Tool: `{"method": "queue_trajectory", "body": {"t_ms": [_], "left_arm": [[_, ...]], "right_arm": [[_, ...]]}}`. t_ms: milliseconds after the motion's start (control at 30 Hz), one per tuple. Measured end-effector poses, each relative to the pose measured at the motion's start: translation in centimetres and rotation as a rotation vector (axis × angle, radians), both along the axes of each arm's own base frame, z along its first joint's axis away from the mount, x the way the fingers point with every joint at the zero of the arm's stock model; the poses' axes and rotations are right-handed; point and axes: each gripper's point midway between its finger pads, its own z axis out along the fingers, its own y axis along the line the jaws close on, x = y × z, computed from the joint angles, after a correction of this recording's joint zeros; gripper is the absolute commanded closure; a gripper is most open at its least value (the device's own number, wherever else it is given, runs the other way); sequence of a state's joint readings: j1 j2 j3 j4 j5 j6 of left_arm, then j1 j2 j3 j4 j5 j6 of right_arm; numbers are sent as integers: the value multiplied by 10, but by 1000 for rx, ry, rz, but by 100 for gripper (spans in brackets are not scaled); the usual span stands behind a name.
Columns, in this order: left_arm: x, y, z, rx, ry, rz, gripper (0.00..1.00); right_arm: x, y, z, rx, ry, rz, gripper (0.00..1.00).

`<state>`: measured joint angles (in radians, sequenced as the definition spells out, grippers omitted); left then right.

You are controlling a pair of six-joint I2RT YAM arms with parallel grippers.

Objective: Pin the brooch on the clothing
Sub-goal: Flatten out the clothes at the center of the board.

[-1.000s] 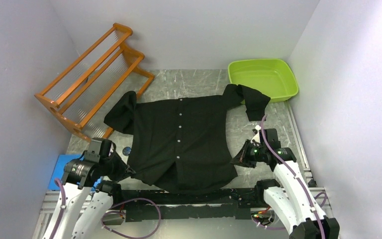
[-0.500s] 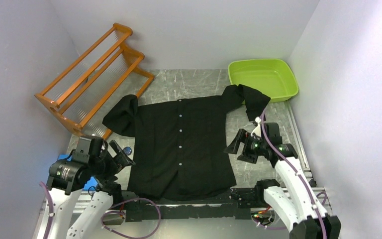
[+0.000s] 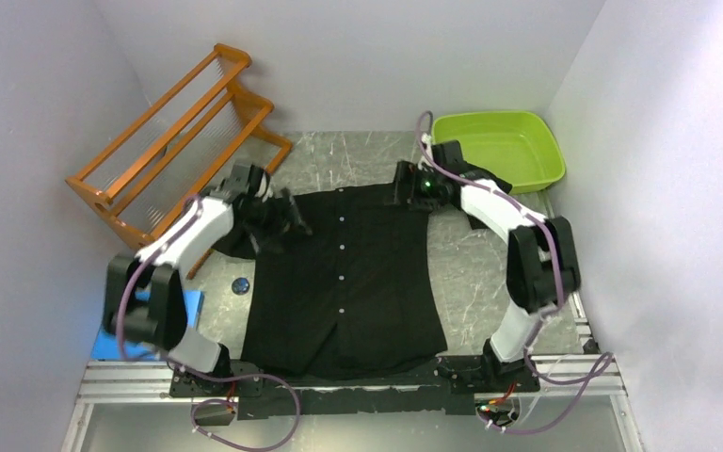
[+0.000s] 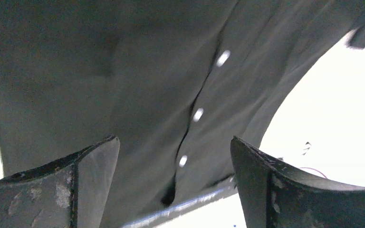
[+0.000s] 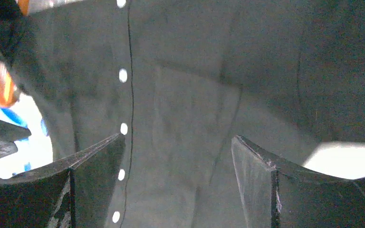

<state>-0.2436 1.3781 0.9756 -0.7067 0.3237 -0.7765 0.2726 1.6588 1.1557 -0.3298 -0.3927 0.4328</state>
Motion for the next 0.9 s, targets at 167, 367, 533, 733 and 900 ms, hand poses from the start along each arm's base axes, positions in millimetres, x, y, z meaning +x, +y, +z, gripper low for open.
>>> {"method": "queue_trajectory", "body": {"t_ms": [167, 367, 533, 733, 900], "left_arm": [[118, -31, 13, 1, -195, -169, 7], [200, -47, 1, 52, -332, -316, 6], [232, -47, -29, 78, -357, -411, 7], [225, -47, -60, -24, -315, -527, 9], [217, -50, -62, -89, -327, -595, 19]], "right_arm": [[73, 32, -2, -46, -119, 72, 13], [128, 58, -10, -82, -220, 168, 10], [152, 72, -19, -113, -280, 300, 11], [149, 90, -40, -72, -274, 480, 11], [141, 104, -62, -1, -241, 588, 16]]}}
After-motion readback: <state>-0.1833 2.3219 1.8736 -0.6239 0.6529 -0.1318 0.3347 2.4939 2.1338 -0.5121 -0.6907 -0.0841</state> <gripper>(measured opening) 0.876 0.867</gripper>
